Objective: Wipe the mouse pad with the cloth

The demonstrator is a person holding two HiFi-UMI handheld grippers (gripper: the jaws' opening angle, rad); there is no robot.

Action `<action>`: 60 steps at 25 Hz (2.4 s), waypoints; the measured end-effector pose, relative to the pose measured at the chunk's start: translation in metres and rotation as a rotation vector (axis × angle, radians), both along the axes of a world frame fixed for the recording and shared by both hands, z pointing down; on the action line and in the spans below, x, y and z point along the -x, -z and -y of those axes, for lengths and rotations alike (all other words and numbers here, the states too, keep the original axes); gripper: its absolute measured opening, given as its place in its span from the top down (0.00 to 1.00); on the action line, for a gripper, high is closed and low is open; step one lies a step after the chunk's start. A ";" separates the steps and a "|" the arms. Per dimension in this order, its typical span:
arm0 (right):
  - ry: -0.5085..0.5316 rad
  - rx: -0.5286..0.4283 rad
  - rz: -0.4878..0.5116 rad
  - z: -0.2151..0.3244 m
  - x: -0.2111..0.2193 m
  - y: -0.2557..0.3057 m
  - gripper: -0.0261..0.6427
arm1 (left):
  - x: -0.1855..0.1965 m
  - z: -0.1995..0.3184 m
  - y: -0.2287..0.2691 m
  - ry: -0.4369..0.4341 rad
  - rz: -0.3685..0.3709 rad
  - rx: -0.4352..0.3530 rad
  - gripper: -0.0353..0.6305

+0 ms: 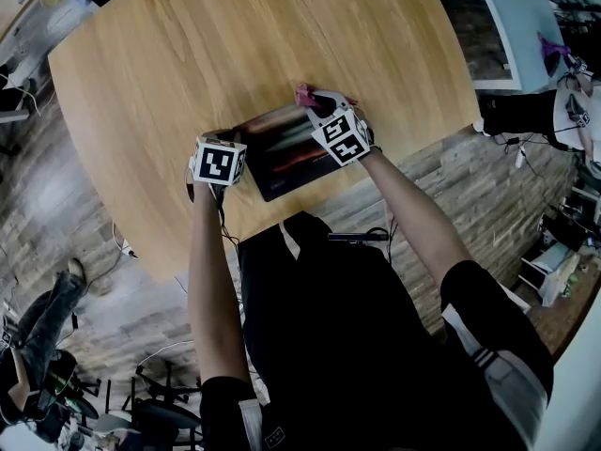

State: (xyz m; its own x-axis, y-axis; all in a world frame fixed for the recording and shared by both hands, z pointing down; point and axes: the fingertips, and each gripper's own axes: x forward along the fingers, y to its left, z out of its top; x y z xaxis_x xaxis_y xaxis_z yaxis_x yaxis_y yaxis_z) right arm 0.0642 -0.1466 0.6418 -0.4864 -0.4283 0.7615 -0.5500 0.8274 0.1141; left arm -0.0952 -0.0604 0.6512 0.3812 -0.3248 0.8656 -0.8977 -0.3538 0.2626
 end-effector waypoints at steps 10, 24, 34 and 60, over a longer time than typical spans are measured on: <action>0.284 -0.067 -0.039 -0.029 0.024 -0.005 0.87 | 0.002 0.001 -0.001 0.009 0.012 -0.006 0.91; 0.562 -0.132 -0.102 -0.069 0.017 -0.008 0.87 | 0.003 -0.002 -0.002 0.027 0.024 0.003 0.91; 0.564 -0.128 -0.089 -0.087 0.005 -0.010 0.87 | 0.004 0.001 -0.001 0.025 0.040 -0.010 0.91; 0.439 -0.019 -0.038 -0.134 -0.023 -0.009 0.87 | 0.005 0.002 0.000 0.061 0.077 -0.045 0.91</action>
